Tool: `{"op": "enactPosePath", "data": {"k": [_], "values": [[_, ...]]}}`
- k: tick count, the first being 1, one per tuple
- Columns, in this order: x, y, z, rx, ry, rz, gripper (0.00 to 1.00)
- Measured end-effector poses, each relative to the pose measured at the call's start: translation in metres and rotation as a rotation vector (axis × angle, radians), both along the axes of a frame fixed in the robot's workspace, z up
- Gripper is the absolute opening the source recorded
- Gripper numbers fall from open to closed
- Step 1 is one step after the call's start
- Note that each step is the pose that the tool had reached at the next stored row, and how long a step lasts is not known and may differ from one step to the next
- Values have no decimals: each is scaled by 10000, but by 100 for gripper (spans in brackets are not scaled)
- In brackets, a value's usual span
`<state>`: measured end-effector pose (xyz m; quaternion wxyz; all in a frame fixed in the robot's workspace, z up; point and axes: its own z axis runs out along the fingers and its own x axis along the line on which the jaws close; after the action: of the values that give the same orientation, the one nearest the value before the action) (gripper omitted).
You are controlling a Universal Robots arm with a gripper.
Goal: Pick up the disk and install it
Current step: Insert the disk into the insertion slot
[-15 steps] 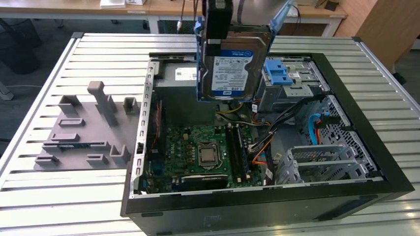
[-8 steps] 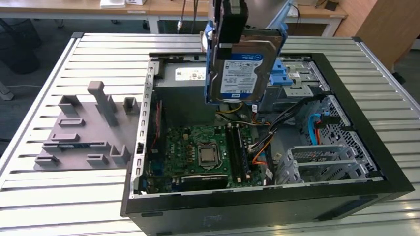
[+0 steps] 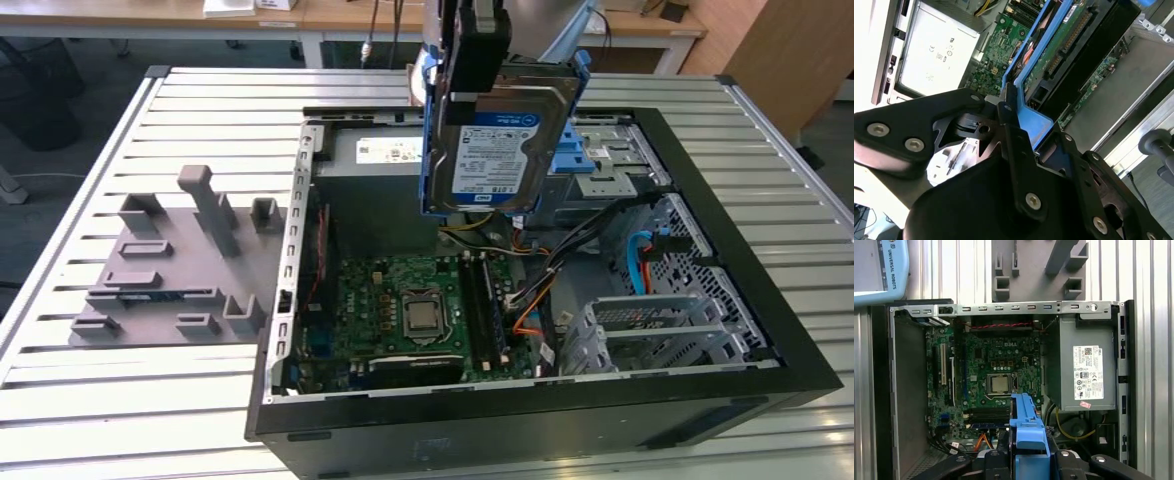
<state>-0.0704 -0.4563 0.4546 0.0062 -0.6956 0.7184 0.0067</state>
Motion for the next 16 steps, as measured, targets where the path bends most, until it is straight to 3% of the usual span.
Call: {"op": "enactPosePath", "data": {"k": [11, 16], "values": [[0, 0, 3, -2, -1, 0, 36], [1, 0, 68, -1, -31, -1, 36]]}}
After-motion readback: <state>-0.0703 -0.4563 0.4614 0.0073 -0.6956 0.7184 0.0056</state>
